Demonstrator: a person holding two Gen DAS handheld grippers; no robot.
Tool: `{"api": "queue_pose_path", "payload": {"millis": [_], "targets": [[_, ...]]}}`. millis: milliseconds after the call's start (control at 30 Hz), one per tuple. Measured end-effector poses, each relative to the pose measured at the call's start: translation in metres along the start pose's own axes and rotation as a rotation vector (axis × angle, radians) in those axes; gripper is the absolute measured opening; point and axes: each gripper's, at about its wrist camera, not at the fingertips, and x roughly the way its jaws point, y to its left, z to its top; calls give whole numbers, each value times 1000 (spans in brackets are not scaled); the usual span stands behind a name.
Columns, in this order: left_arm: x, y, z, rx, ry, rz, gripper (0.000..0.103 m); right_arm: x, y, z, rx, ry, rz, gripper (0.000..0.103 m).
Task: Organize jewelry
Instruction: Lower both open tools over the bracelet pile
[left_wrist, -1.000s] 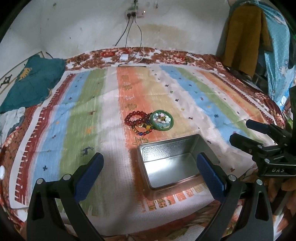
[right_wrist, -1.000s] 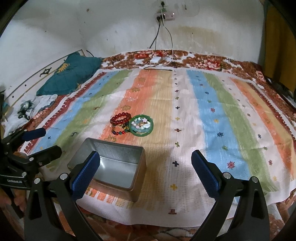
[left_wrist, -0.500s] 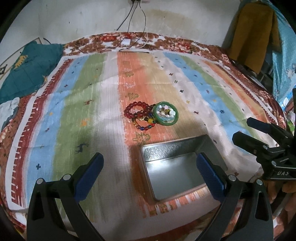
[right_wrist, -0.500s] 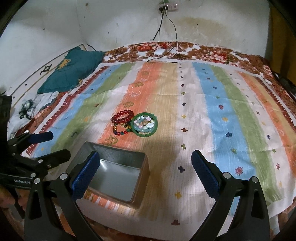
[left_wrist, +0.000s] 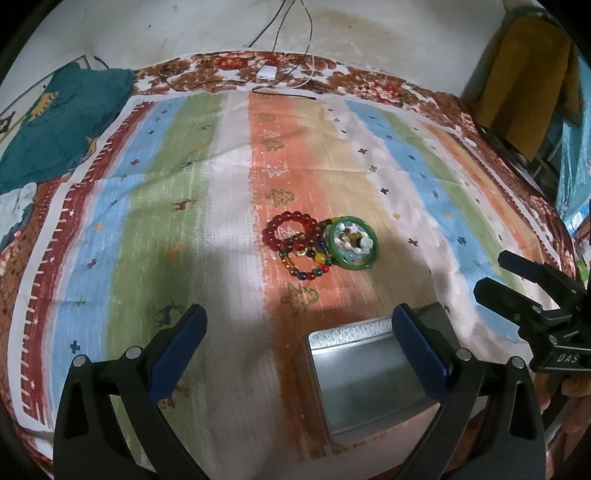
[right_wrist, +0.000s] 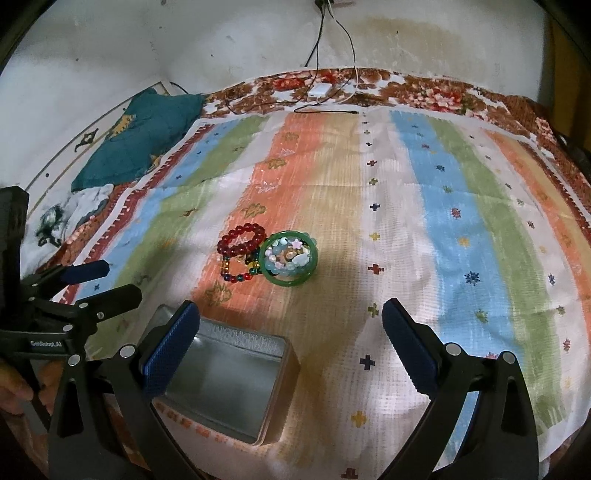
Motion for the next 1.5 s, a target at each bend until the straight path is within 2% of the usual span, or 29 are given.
{"api": "queue_pose_path", "payload": {"millis": [333, 933, 1500], "targets": [[16, 18, 19, -67, 42, 9, 98, 13, 0, 13, -1, 24, -8, 99], [41, 19, 43, -43, 66, 31, 98, 45, -1, 36, -15, 73, -11, 99], [73, 34, 63, -99, 124, 13, 97, 85, -19, 56, 47, 161, 17, 99]]}}
